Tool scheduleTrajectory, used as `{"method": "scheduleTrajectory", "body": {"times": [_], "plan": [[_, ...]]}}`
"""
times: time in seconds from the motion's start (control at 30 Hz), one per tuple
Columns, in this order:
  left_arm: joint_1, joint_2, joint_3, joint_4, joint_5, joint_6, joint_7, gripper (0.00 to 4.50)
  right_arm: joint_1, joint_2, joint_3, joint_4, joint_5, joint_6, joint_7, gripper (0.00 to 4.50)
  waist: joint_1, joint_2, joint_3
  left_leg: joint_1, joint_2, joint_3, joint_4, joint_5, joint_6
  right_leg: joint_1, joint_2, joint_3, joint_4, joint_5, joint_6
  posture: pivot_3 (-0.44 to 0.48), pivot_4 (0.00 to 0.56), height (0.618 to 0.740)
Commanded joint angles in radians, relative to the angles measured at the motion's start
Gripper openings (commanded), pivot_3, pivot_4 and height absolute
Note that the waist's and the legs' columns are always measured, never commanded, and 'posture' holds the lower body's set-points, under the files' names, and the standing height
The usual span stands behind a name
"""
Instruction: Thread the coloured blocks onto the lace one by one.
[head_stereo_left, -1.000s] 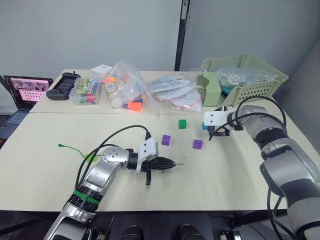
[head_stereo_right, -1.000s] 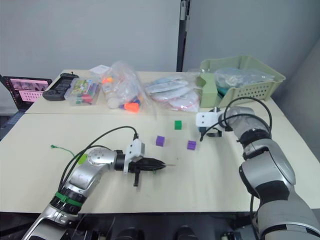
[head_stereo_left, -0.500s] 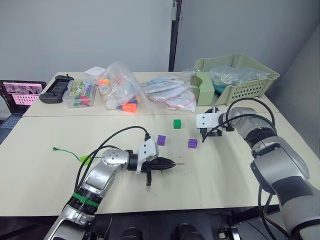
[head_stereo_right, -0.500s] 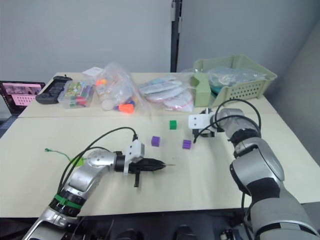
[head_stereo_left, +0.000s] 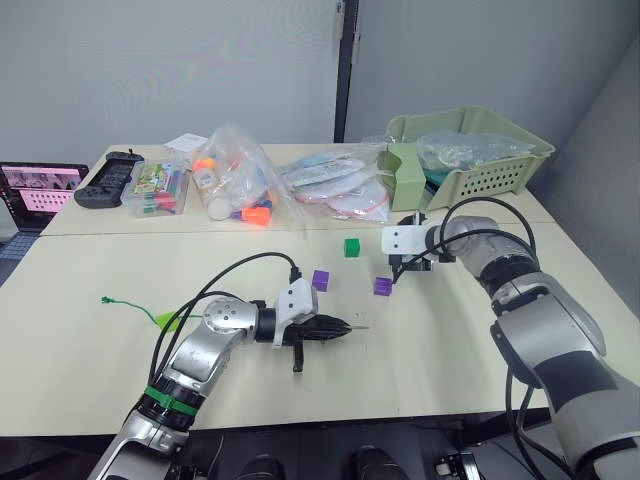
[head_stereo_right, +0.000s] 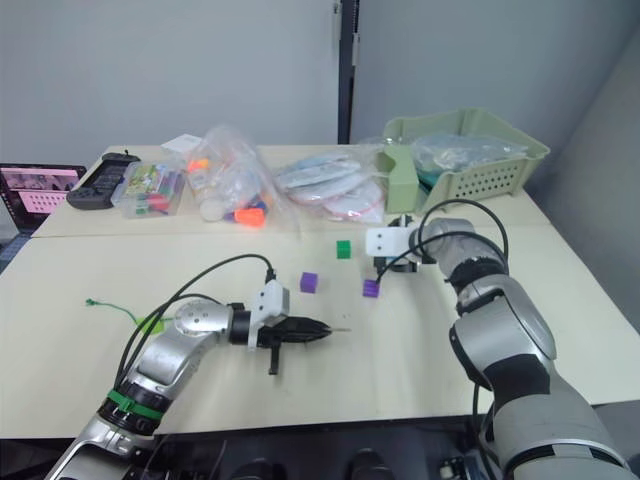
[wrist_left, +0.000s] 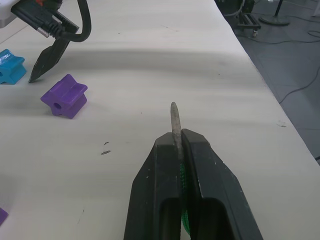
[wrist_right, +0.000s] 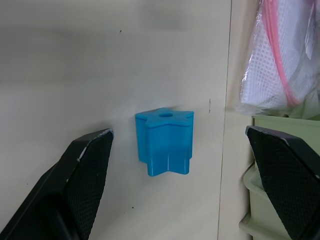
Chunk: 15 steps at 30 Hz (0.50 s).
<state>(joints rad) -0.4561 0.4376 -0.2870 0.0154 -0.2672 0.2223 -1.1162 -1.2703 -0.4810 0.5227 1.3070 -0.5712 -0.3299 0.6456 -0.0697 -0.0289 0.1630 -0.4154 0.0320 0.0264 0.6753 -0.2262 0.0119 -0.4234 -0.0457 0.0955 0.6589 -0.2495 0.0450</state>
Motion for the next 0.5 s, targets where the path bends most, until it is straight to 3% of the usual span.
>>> {"method": "scheduleTrajectory", "body": {"times": [0.03,0.33,0.43,0.5], "plan": [[0.003,0.001,0.001,-0.031,0.005,-0.005,0.003,0.00,-0.015,-0.002,-0.012,0.006,-0.004,0.006,0.006,4.48,0.000,0.000,0.000,0.000,0.000,0.000,0.000,0.000,0.000,0.000,0.000,0.000,0.000,0.000,0.000,0.000,0.150,0.734],[0.013,0.002,0.000,-0.035,0.011,-0.007,0.001,0.00,-0.013,-0.082,-0.218,-0.152,0.216,0.106,0.319,4.48,0.005,0.003,0.002,0.000,0.000,0.000,0.000,0.000,0.000,0.000,-0.001,0.000,-0.001,0.000,0.000,0.000,0.150,0.734],[0.016,0.002,0.001,-0.036,0.011,-0.009,0.000,0.00,0.053,-0.130,-0.295,-0.330,0.303,0.259,0.399,4.48,0.010,0.003,0.002,-0.001,0.000,-0.001,0.000,0.000,0.000,0.000,-0.001,0.000,-0.001,0.000,0.000,0.000,0.150,0.734],[0.015,0.001,0.000,-0.031,0.011,-0.011,-0.005,0.00,0.156,-0.174,-0.381,-0.598,0.400,0.497,0.464,4.48,0.017,0.003,0.002,-0.001,0.000,-0.001,0.000,0.000,0.000,0.001,-0.001,-0.001,-0.001,0.000,0.000,0.000,0.150,0.734]]}}
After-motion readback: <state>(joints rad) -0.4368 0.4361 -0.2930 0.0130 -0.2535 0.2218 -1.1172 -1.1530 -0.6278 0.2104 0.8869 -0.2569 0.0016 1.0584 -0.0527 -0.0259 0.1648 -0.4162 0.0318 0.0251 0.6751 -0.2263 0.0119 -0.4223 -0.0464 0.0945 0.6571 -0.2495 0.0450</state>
